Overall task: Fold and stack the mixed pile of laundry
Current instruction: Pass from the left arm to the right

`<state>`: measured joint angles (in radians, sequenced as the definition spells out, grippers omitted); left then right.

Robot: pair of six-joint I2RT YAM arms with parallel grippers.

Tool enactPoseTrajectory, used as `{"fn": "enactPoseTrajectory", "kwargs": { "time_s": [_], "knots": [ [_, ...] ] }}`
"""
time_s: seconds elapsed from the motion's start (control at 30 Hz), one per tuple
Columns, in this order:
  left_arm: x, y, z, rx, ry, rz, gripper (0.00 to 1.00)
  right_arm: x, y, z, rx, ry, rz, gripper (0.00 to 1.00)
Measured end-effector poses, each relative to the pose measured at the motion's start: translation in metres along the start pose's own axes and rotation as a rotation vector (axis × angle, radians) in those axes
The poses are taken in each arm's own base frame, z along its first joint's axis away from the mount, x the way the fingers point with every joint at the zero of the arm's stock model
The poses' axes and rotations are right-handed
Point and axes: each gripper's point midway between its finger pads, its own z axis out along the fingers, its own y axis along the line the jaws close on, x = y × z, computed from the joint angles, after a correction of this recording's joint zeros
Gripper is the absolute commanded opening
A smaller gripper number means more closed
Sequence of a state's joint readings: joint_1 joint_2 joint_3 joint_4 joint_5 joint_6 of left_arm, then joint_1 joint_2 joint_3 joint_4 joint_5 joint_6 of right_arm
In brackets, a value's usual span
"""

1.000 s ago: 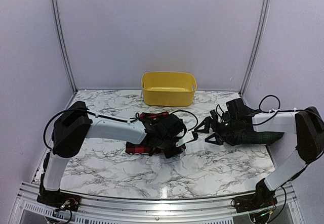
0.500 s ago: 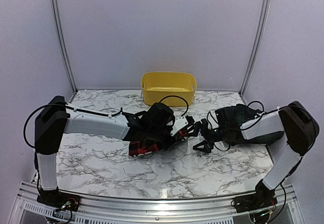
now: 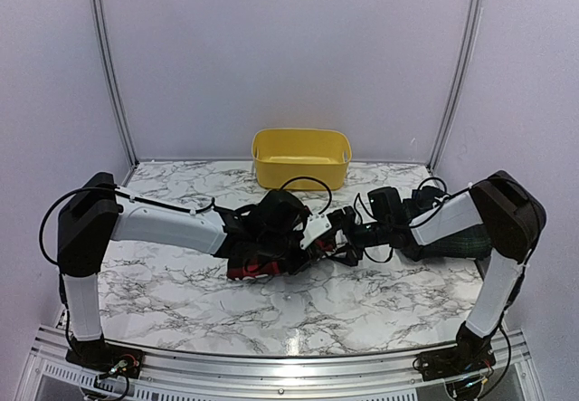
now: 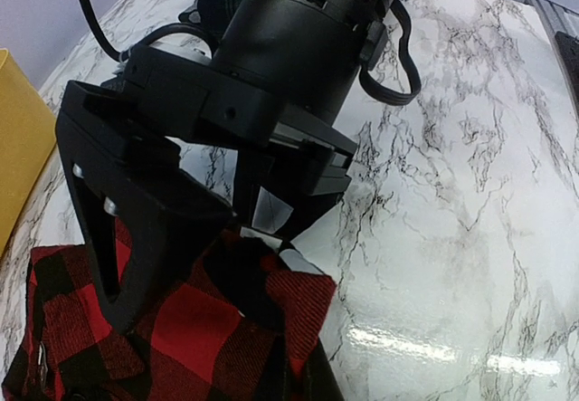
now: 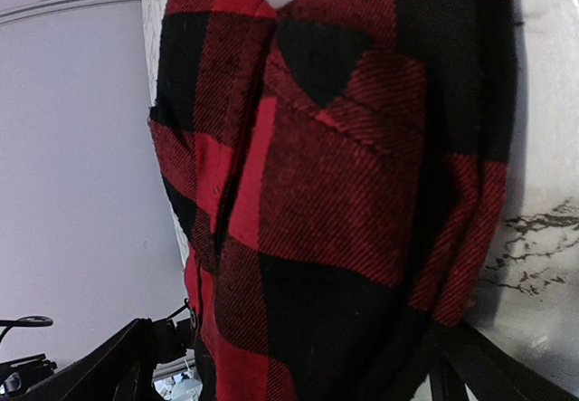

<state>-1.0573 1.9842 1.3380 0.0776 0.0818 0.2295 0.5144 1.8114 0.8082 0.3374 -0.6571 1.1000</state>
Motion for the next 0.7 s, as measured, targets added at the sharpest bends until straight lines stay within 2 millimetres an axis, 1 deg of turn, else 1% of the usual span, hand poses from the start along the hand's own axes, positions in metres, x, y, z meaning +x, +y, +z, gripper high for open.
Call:
{"fn": "enactPoseTrajectory", "kwargs": {
  "time_s": [0.1, 0.17, 0.23, 0.33, 0.37, 0.47, 0.53, 0.57, 0.6, 0.67, 0.7],
  "knots": [
    [-0.002, -0.001, -0.002, 0.005, -0.009, 0.001, 0.00, -0.002, 0.003, 0.002, -0.026, -0.003, 0.005, 0.97],
    [-0.002, -0.002, -0.002, 0.012, -0.014, 0.002, 0.00, -0.003, 0.003, 0.005, -0.039, -0.003, 0.007, 0.94],
    [-0.003, -0.003, -0.002, 0.015, -0.020, 0.002, 0.00, -0.002, 0.000, 0.010, -0.044, 0.005, 0.018, 0.87],
    [-0.005, -0.004, -0.002, 0.023, -0.029, 0.003, 0.00, -0.003, 0.003, 0.020, -0.060, 0.022, 0.019, 0.76],
    [-0.006, -0.004, -0.002, 0.025, -0.031, 0.003, 0.00, -0.003, 0.003, 0.023, -0.062, 0.026, 0.019, 0.71],
    [-0.005, -0.007, -0.002, 0.037, -0.032, 0.003, 0.00, -0.006, 0.002, 0.033, -0.063, 0.032, 0.023, 0.49],
    [-0.002, -0.009, -0.002, 0.046, -0.029, 0.003, 0.00, -0.006, -0.002, 0.037, -0.055, 0.036, 0.026, 0.33],
    [-0.001, -0.009, -0.002, 0.049, -0.029, 0.003, 0.02, -0.006, -0.004, 0.038, -0.048, 0.039, 0.025, 0.22],
    [0.001, -0.010, -0.002, 0.051, -0.026, 0.002, 0.09, -0.005, -0.007, 0.039, -0.035, 0.044, 0.023, 0.16],
    [0.003, -0.010, -0.004, 0.050, -0.023, -0.004, 0.42, -0.003, -0.010, 0.039, -0.007, 0.053, 0.009, 0.04],
    [0.004, -0.010, -0.007, 0.046, -0.022, -0.003, 0.54, -0.004, -0.011, 0.038, 0.017, 0.052, -0.005, 0.00]
  ]
}}
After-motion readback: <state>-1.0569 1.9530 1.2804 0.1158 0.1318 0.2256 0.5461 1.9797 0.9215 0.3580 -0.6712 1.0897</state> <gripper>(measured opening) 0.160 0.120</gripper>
